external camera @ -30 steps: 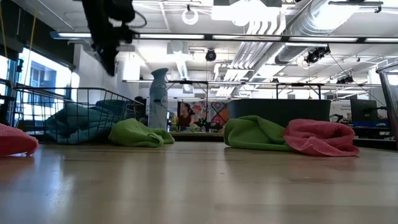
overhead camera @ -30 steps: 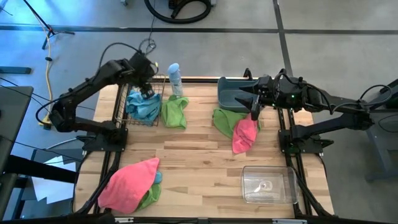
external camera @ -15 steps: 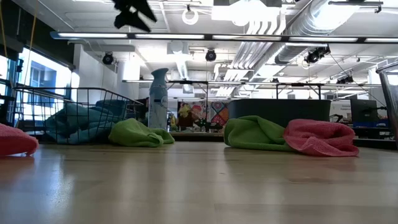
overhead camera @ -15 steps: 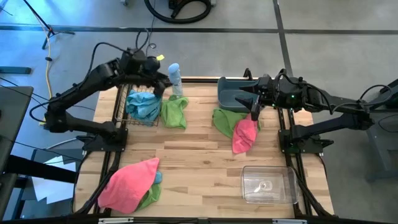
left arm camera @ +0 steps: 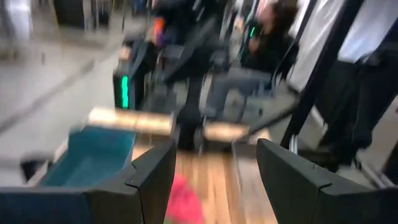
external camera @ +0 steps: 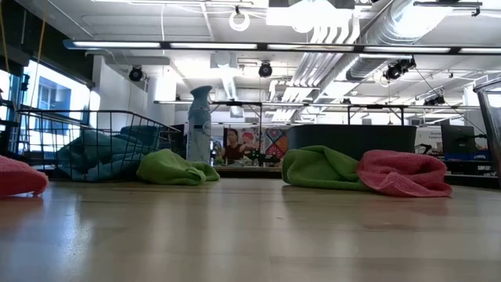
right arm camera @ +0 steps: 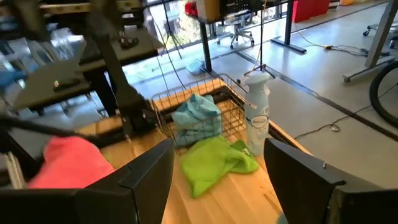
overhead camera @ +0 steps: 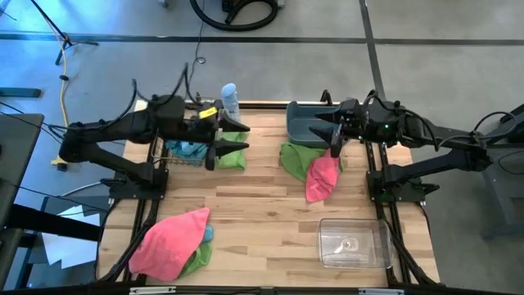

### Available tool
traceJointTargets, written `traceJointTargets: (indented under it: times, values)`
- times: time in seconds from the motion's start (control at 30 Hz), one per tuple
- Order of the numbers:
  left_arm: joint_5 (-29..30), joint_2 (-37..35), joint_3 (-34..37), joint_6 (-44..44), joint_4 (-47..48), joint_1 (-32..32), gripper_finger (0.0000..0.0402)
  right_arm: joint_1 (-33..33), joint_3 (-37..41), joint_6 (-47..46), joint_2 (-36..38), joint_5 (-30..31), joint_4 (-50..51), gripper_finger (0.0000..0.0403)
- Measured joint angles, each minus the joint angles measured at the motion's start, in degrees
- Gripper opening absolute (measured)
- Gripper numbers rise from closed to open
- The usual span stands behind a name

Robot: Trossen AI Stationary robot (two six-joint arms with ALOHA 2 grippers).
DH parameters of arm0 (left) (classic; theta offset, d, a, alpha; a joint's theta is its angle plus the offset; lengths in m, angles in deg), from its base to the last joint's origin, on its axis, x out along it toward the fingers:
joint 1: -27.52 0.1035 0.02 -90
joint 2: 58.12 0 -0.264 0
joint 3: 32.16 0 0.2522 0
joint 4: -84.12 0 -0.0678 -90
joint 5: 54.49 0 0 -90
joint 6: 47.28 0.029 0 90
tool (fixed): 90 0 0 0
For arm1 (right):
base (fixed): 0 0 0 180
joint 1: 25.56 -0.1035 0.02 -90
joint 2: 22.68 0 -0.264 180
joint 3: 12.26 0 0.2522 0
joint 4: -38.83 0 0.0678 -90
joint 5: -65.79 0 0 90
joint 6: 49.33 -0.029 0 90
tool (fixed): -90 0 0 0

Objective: Sort microfiber towel by color & place in baskets
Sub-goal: Put the top left green towel into the blue bin

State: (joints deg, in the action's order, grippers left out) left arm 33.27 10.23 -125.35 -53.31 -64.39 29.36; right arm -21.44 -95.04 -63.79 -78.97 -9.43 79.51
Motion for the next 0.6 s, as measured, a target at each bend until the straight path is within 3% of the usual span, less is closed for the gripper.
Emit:
traceJointTargets:
  times: [0.23,0.6]
  values:
    - [6.3,1.2,-0.1,4.2,-4.9,-4.1,0.0211,0.0,0.0,0.5,0.0,-4.5,-6.1,0.0245]
    - [6.7,2.0,8.5,1.7,-17.0,-3.7,0.0211,0.0,0.0,2.1,0.0,-6.5,-6.5,0.0245]
